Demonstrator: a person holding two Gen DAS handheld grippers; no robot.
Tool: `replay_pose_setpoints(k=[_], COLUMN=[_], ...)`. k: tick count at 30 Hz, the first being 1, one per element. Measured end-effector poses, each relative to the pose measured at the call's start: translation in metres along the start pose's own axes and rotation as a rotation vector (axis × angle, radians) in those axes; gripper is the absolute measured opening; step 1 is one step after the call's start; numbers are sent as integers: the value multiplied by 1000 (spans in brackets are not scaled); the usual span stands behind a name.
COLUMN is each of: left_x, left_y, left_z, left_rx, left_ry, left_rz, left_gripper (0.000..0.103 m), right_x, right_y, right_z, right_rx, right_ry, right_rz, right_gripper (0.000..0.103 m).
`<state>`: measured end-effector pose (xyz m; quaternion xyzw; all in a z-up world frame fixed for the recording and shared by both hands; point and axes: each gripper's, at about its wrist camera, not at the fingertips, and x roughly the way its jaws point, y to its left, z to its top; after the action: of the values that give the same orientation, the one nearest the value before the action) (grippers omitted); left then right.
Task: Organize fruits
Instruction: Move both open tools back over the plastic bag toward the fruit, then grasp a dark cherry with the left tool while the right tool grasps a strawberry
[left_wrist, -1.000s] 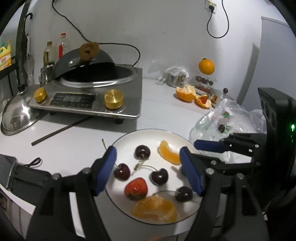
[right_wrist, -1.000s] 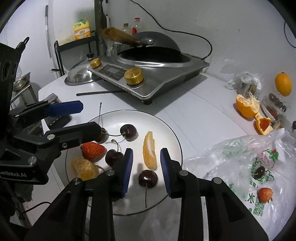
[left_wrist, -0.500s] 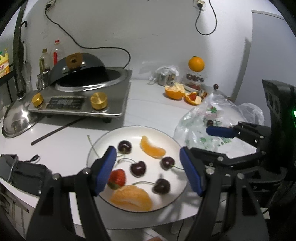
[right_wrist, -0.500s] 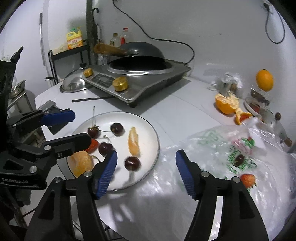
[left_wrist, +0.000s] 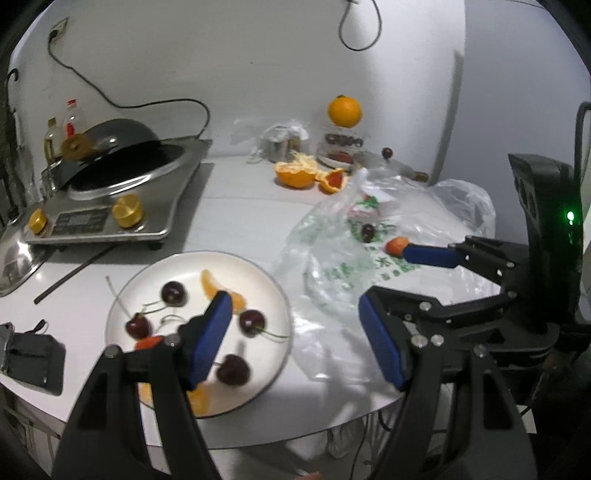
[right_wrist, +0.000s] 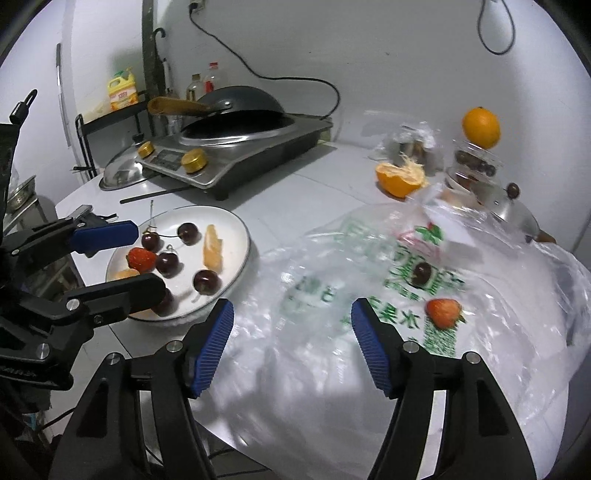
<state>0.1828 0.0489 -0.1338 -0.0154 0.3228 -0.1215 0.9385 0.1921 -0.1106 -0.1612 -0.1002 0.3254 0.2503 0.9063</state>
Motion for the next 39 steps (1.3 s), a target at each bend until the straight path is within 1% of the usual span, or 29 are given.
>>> replay_pose_setpoints(k=[8, 19, 29, 39], left_x=[9, 31, 55, 80], left_y=[-37, -79, -102, -108], left_z=[5, 10, 20, 33], left_rx=[56, 111, 129, 149], left_ry=[26, 82, 101, 106], left_rz=[-24, -54, -70, -69], left_gripper=[72, 72, 72, 72], right_x=[-15, -22, -20, -6], right_y=[-33, -73, -108, -132], right_z=[-18, -38, -41, -33], right_rx=[53, 108, 133, 138], right_ry=[-11, -12, -5, 11], right_rz=[-20, -36, -53, -66], right_gripper=[69, 69, 69, 69])
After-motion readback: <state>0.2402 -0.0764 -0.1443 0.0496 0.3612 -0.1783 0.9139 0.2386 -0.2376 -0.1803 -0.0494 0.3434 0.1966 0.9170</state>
